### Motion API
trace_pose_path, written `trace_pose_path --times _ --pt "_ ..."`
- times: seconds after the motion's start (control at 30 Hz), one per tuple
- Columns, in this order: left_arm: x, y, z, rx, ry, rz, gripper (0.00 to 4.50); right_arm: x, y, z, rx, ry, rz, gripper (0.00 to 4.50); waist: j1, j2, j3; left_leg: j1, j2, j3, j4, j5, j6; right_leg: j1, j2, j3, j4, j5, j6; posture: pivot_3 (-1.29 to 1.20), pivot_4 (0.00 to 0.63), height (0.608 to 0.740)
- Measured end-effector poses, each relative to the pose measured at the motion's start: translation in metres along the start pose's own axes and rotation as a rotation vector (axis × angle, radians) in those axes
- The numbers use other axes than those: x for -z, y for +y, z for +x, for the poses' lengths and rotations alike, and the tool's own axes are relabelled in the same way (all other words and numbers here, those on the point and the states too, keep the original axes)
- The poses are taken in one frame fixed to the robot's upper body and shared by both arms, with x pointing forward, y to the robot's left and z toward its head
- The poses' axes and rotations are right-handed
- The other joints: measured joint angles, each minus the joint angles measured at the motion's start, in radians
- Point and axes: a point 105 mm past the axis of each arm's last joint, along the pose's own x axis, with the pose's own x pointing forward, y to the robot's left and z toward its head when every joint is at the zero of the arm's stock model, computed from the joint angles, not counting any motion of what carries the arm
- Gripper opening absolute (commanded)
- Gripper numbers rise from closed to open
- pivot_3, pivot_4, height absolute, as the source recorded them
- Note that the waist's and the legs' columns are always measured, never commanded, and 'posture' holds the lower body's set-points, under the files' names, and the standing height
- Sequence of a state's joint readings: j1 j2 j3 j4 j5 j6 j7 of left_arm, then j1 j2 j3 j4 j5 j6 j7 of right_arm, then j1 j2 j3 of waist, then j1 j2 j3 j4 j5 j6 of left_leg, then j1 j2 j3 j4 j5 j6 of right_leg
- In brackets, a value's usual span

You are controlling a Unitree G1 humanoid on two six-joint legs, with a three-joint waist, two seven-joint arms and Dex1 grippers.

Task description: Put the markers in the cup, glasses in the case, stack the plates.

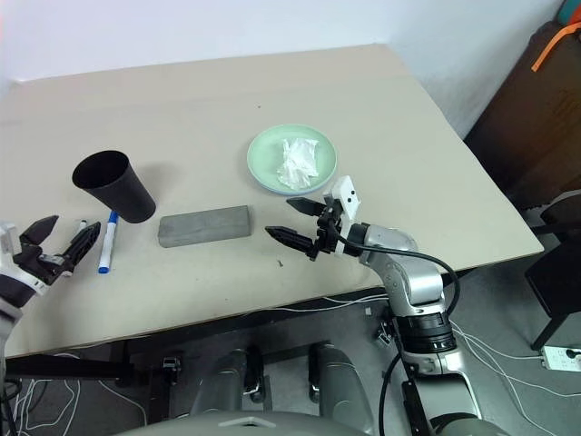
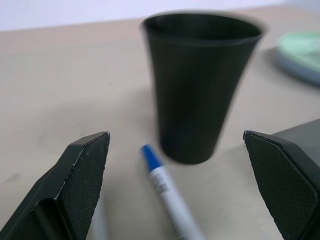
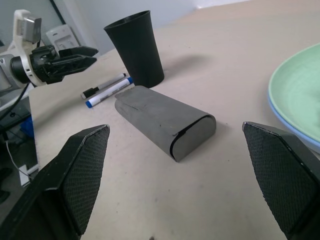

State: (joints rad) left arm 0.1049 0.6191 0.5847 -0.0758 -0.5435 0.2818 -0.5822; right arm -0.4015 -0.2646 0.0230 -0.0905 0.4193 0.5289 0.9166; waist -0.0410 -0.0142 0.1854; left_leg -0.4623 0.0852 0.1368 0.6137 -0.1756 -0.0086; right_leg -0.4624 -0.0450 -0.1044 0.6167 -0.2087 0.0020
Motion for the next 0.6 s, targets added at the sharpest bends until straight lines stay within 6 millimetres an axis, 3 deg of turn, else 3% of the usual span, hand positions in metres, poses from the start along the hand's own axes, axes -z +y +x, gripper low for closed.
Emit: trace_pose_path --times 0.17,0.37,0.6 --pt "0.020 -0.006 0.008 -0.051 0.139 -0.031 4.50 -0.001 -0.007 0.003 0.038 -0.005 -0.002 4.48 0.004 -0.001 0.000 0.000 0.000 0.000 0.001 0.000 0.000 0.001 -0.001 0.000 0.000 0.000 0.000 0.00 0.150 0.740" --pt "0.013 -0.016 0.016 -0.085 0.225 0.006 4.50 -0.001 -0.013 0.002 0.059 -0.004 -0.008 4.48 0.005 -0.001 0.000 0.000 0.000 0.000 0.000 0.000 0.000 0.000 -0.001 0.000 0.001 0.000 0.000 0.00 0.150 0.740" --pt "0.019 -0.020 0.017 -0.137 0.351 -0.001 4.50 0.006 -0.011 0.007 0.057 0.025 -0.025 4.48 0.003 -0.001 0.000 0.001 0.000 0.000 0.001 0.000 0.000 0.001 0.000 0.000 0.003 0.000 0.000 0.00 0.150 0.740"
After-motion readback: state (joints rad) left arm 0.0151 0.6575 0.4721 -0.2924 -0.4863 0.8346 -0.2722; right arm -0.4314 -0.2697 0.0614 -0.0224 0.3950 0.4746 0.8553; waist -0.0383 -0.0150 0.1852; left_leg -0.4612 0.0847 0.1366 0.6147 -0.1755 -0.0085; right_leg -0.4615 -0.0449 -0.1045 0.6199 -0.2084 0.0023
